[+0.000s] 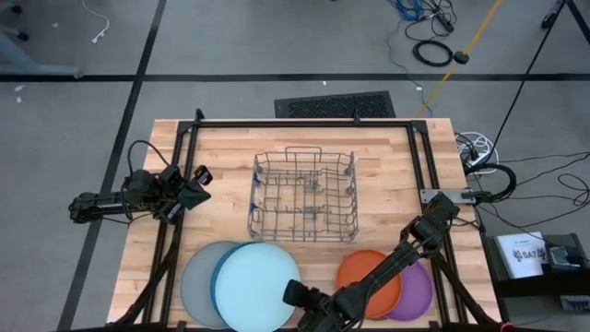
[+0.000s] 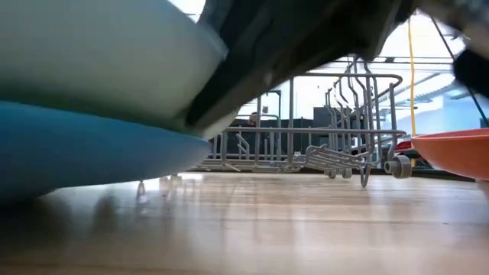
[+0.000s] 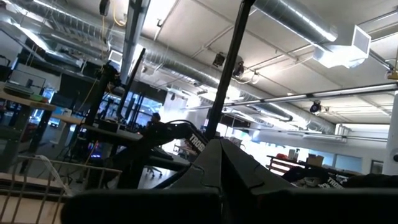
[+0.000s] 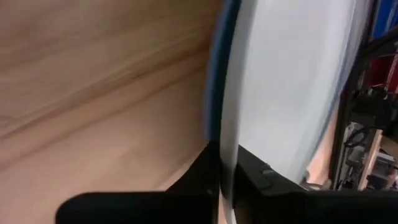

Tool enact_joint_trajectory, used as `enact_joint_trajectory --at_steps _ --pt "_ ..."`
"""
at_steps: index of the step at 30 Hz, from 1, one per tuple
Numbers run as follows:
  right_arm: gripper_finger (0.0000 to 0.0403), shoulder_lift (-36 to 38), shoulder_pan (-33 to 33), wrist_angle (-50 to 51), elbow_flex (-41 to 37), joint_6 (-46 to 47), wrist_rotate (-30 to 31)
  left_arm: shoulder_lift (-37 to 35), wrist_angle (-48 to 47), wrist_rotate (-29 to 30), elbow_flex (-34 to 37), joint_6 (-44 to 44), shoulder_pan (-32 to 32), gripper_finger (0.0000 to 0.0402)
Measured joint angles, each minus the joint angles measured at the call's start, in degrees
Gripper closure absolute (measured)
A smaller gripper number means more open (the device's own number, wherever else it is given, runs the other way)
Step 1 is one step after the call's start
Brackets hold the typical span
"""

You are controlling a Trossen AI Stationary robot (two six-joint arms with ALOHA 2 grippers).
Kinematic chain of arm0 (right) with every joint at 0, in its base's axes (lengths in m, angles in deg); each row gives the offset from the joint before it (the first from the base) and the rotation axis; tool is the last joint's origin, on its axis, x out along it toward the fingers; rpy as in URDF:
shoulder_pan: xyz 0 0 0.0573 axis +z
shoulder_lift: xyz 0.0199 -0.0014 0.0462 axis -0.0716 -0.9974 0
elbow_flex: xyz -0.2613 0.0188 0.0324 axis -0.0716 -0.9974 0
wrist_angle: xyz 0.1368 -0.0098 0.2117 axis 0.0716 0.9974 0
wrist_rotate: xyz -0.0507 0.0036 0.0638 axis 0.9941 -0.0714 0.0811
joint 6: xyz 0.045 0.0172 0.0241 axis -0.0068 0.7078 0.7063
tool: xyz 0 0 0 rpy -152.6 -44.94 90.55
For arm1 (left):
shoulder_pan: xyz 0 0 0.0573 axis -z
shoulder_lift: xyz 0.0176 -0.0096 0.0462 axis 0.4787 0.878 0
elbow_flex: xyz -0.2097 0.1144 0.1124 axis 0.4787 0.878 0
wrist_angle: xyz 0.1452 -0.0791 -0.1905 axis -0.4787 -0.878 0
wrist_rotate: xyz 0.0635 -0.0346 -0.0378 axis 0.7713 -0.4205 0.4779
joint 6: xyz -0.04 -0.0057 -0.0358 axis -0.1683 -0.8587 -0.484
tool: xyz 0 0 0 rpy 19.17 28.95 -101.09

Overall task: Sort dishes
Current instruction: Put the light blue plate in the dish rack

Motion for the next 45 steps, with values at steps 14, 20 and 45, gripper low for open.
enact_joint_trajectory --at_steps 14,20,45 --pt "0.0399 7.73 0.04 1.28 -0.09 6.57 -0.02 0.0 0.04 0.0 0.0 0.01 -0.02 0.04" --pt "0.0399 12.62 -0.19 0.98 -0.09 8.58 0.21 0.0 0.18 0.0 0.0 0.02 0.0 0.04" --pt "0.0399 42.33 -14.34 15.56 -0.07 18.17 -12.82 0.0 13.04 9.19 0.0 9.6 0.0 0.0371"
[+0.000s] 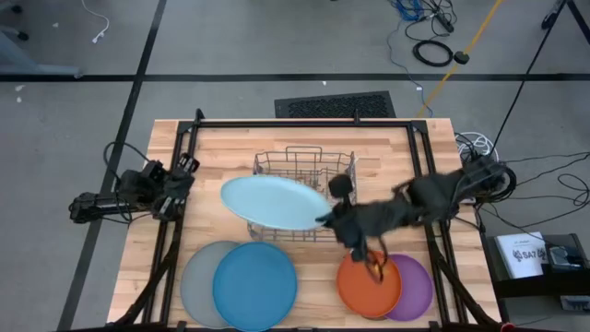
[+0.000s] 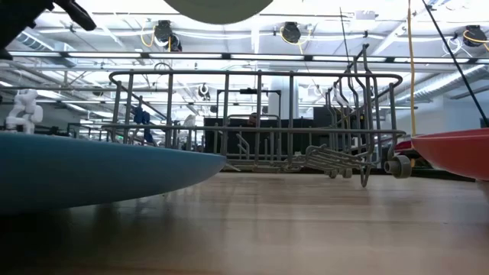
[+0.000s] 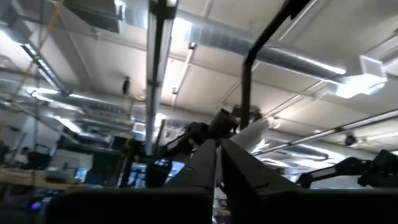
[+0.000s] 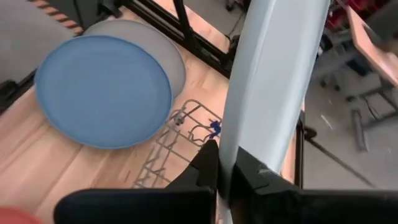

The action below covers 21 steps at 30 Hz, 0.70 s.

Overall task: Sort dishes
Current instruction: Put the light blue plate in the dish rack

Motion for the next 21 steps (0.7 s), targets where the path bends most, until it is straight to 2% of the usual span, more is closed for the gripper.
enact_joint_trajectory --at_steps 6,11,15,21 --pt "0.0399 4.01 -11.71 0.82 0.09 -9.76 -12.59 0.0 -0.53 3.25 0.0 1.47 0.0 0.0285" --pt "0.0399 3.95 -21.4 4.73 0.09 -15.74 -23.59 -0.02 -0.53 3.17 0.0 3.03 0.01 0.0219" --pt "0.0399 3.54 -27.58 6.26 0.09 -19.0 -32.24 0.0 -0.52 3.03 0.0 2.9 -0.01 0.0198" --pt "0.0399 3.56 -32.6 5.96 0.07 -20.53 -42.22 0.0 -0.47 2.81 0.0 2.4 0.01 0.0196"
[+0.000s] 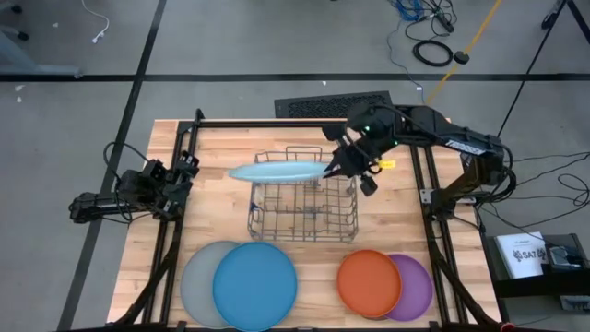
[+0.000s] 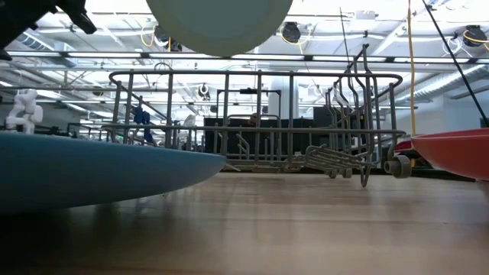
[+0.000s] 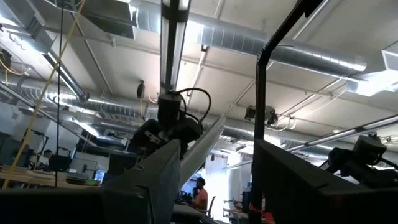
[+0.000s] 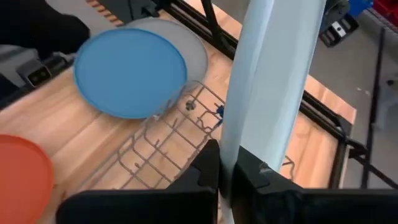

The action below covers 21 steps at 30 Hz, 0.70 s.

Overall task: Sort dishes
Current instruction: Put the light blue plate in the dish rack

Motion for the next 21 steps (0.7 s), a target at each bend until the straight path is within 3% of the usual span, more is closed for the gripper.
enact_joint_trajectory --at_steps 9,12,17,21 --pt "0.0399 -0.02 -6.19 3.11 0.0 2.76 -12.84 -0.02 0.55 -0.94 0.0 -1.31 0.0 0.0196" --pt "0.0399 -0.84 -7.95 2.89 0.0 2.77 -17.5 -0.01 2.26 -0.32 -0.11 2.62 0.0 0.0196" --pt "0.0399 -3.58 -10.01 3.11 0.0 2.67 -19.66 -0.02 1.71 0.33 -2.93 5.0 -0.02 0.0196" --pt "0.0399 -6.4 -12.51 3.58 0.0 0.23 -25.35 -0.02 -0.03 0.41 -4.26 4.96 -0.02 0.0196"
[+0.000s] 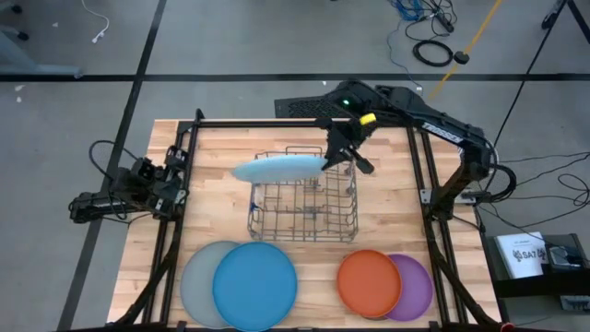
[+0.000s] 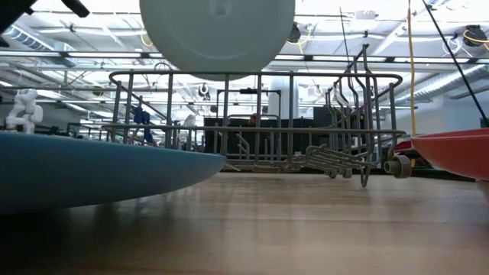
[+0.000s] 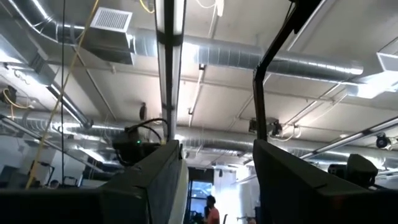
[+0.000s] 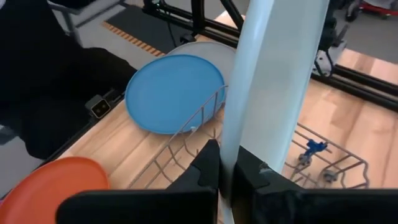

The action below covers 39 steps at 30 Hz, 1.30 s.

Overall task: Sort dishes
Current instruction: Put the light blue plate in the dish rack

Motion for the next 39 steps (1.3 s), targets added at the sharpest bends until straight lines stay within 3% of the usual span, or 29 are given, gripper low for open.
enact_joint_trajectory --at_steps 4,8,11,21,24,34,39 --pt "0.0399 -2.69 -1.53 1.58 1.22 -2.11 -1.46 0.0 -5.36 0.63 -1.79 0.79 0.02 0.0196" --pt "0.0399 -5.13 -1.97 4.97 3.53 -4.55 -2.61 1.09 -13.32 7.13 -4.16 1.7 0.01 0.0196" --pt "0.0399 -5.85 -1.79 6.78 5.11 -5.69 -2.68 3.36 -19.28 8.37 -6.84 3.12 0.0 0.0196" --pt "0.0399 -5.75 -1.78 10.26 5.22 -6.12 -2.78 17.28 -35.91 -0.54 -20.53 8.06 0.02 0.0196" --pt "0.0399 -5.75 -1.73 10.69 5.22 -6.12 -2.84 22.39 -39.93 -0.78 -24.13 9.11 0.01 0.0196" --pt "0.0399 -5.71 -0.56 11.39 5.22 -5.95 -2.76 35.89 -45.79 -2.51 -31.73 10.54 0.0 0.0196" --pt "0.0399 -5.66 -0.64 11.43 5.22 -5.98 -2.75 40.59 -46.43 -6.08 -33.33 10.54 0.01 0.0196"
